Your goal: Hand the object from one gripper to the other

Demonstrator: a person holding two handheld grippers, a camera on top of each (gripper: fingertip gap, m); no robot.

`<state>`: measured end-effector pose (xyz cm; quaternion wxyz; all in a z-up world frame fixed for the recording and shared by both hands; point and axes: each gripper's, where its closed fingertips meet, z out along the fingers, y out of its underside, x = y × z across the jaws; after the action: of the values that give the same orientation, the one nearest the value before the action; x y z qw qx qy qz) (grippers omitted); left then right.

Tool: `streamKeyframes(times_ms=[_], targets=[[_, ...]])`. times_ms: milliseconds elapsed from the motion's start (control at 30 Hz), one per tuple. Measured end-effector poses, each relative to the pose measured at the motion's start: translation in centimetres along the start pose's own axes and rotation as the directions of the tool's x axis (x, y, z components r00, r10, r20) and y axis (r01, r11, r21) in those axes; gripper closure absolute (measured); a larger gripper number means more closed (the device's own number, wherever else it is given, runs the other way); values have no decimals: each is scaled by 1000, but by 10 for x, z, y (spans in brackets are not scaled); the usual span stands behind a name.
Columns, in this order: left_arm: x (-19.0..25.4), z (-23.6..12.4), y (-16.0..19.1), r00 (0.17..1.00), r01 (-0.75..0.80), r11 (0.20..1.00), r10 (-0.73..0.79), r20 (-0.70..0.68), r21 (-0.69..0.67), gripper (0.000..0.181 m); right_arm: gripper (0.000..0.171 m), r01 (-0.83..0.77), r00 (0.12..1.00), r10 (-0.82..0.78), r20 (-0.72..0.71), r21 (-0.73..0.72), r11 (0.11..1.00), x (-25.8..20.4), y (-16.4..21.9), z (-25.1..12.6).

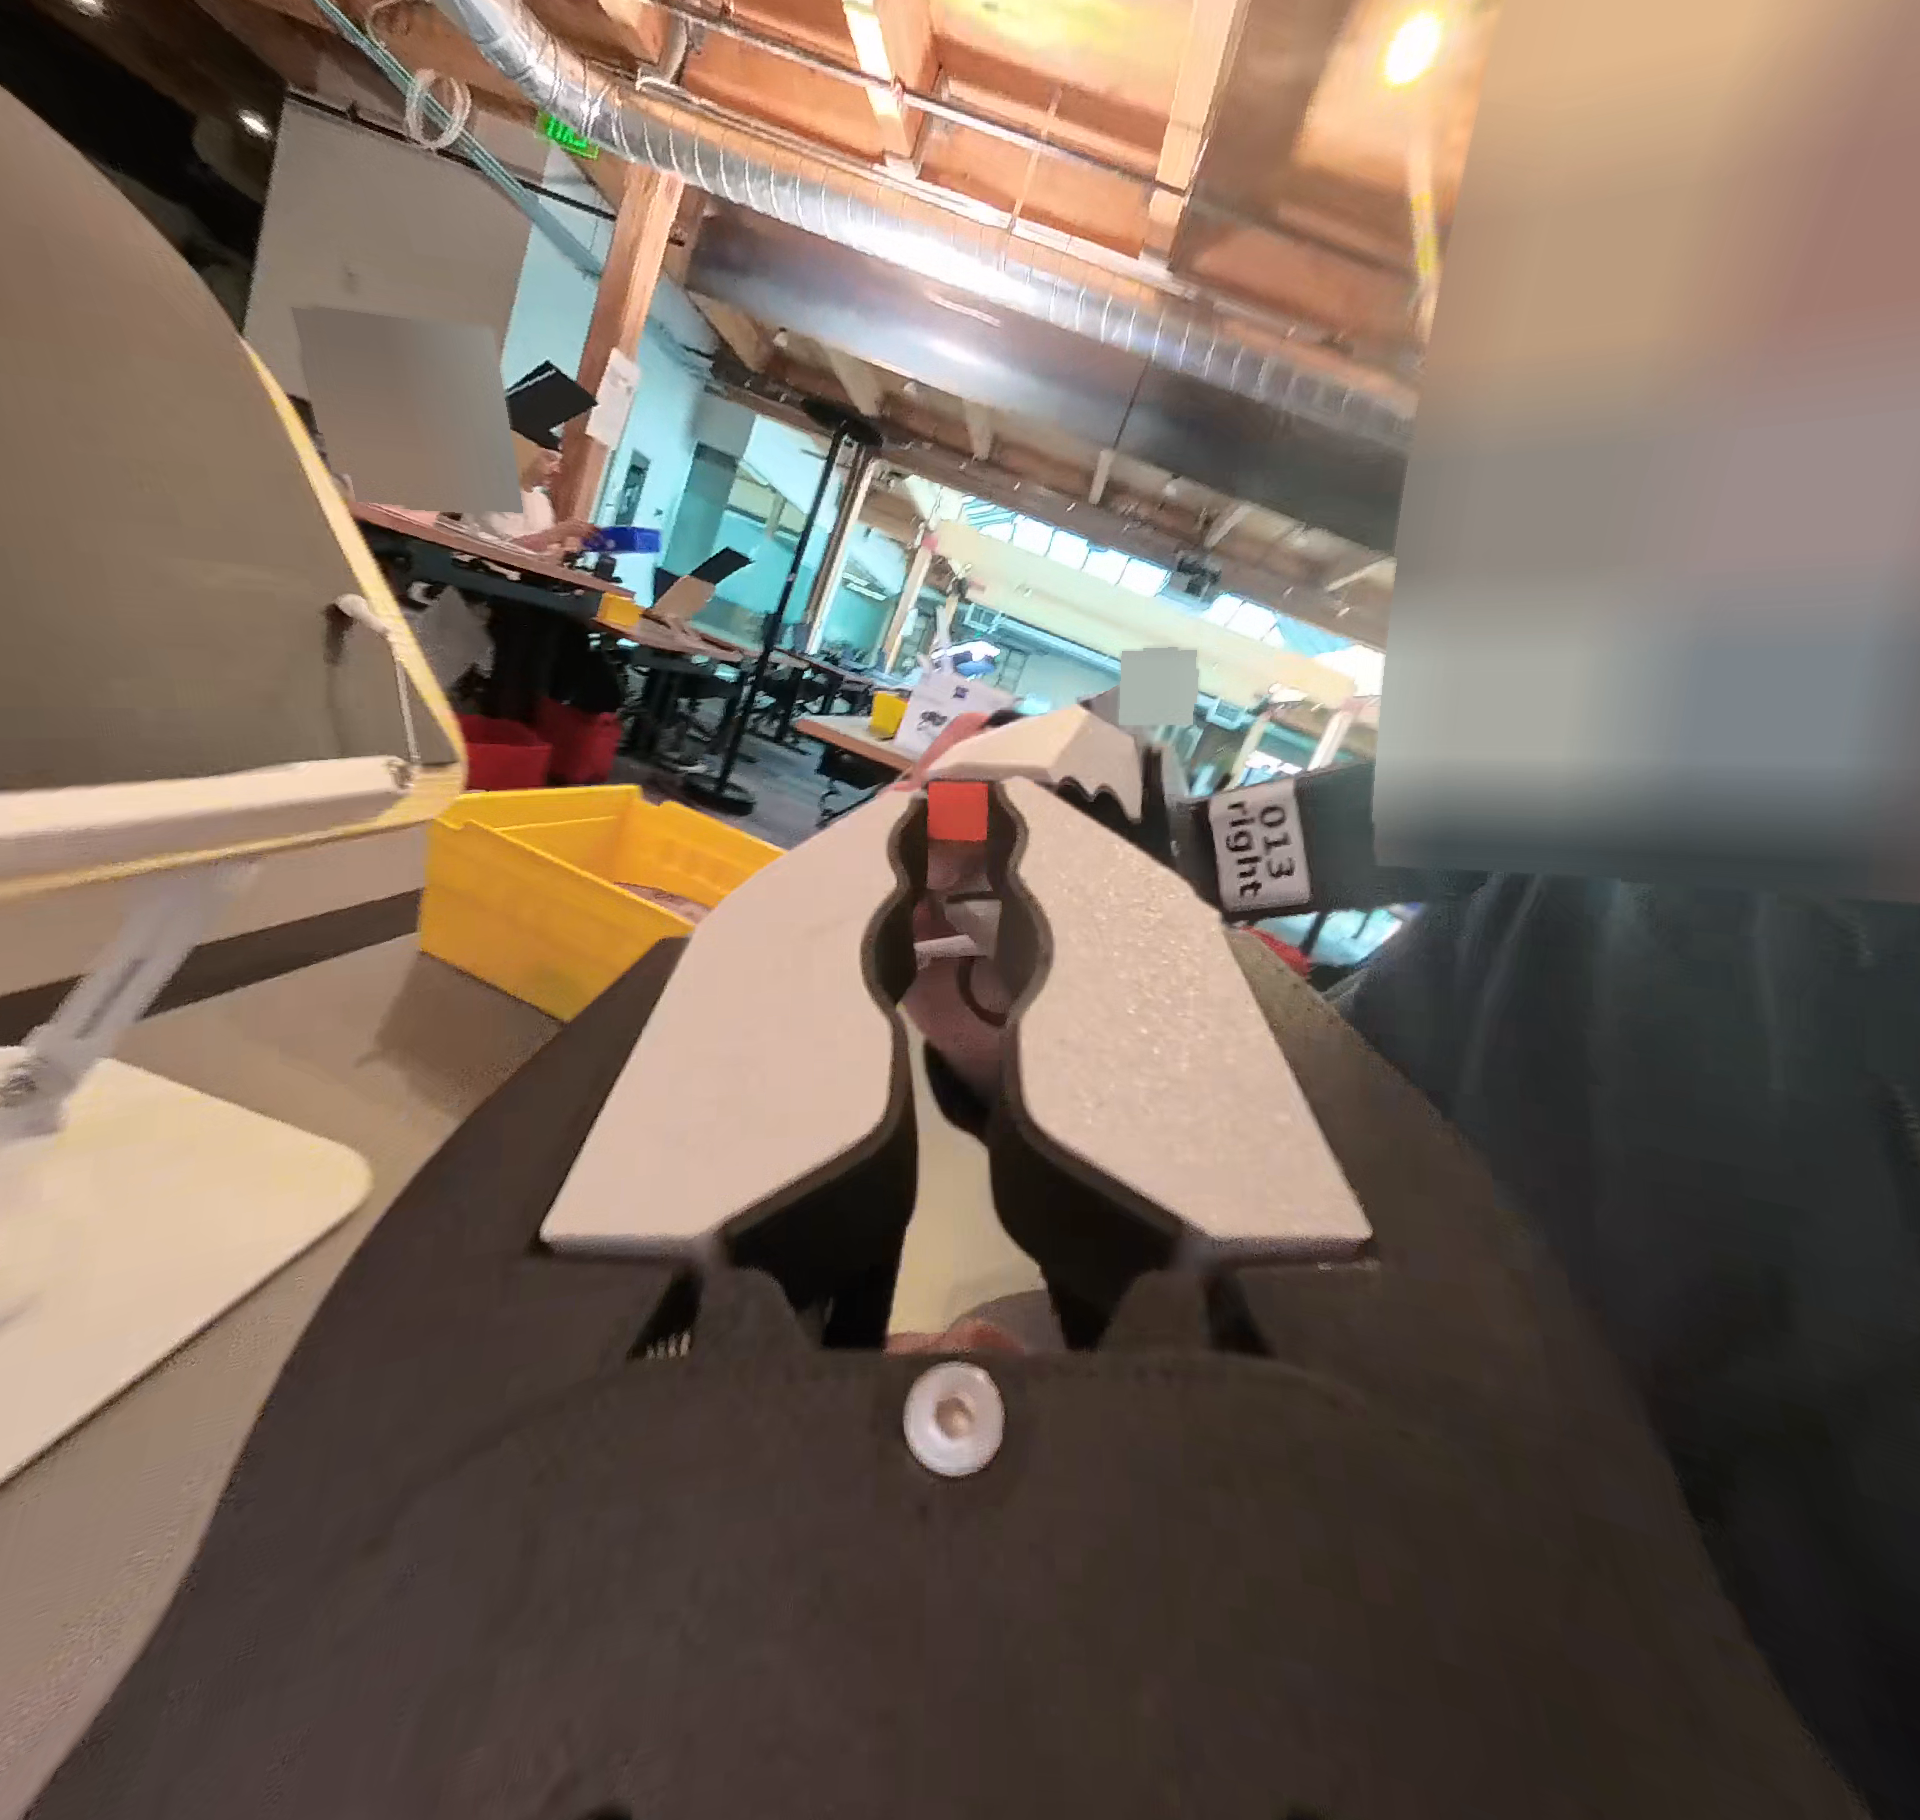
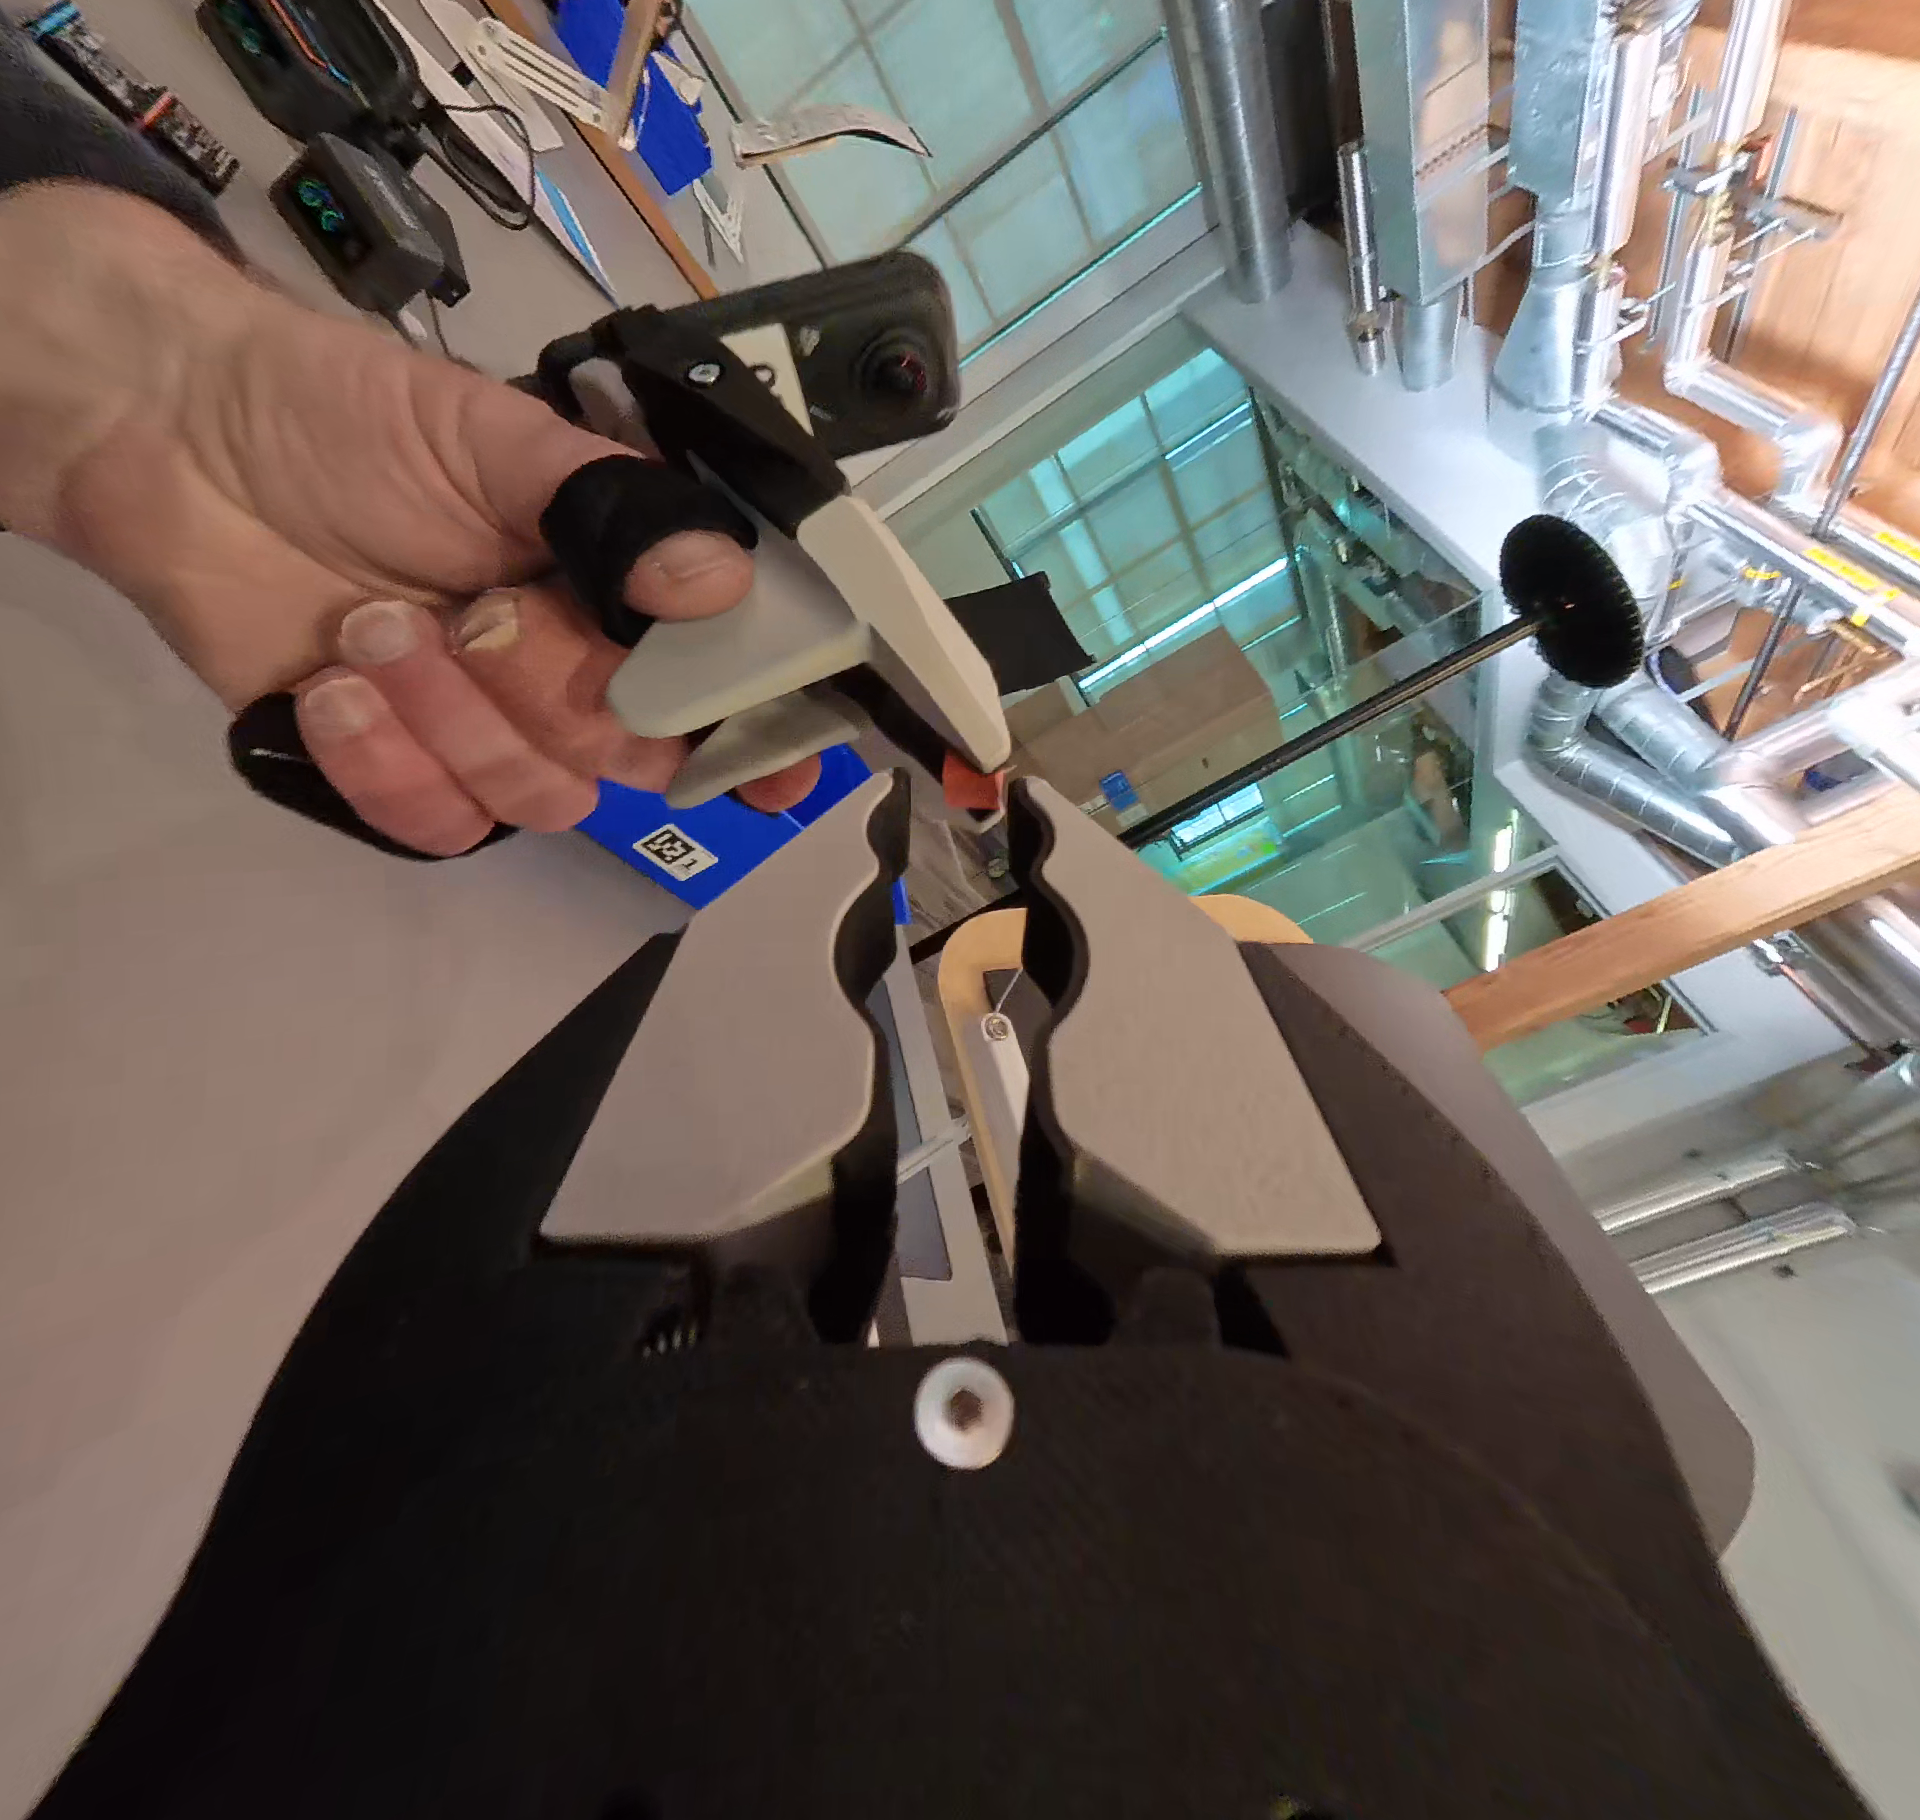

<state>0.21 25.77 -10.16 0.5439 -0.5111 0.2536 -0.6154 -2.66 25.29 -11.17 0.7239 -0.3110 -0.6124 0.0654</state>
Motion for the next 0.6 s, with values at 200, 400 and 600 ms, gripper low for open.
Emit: streamKeyframes(times_ms=[200,400,600], targets=[[4,4,5,983,171,983,-165,-86,70,171,164,21,1000,-21,-12,5,1000,0,-1,-1],[-4,0,10,993,112,993,-111,-29,40,170,164,-178,965,180,190,-27,984,-9,6,-2],[-6,-20,11,875,-423,879,459,153,-220,161,164,-484,726,466,506,-107,869,-18,4,-18]])
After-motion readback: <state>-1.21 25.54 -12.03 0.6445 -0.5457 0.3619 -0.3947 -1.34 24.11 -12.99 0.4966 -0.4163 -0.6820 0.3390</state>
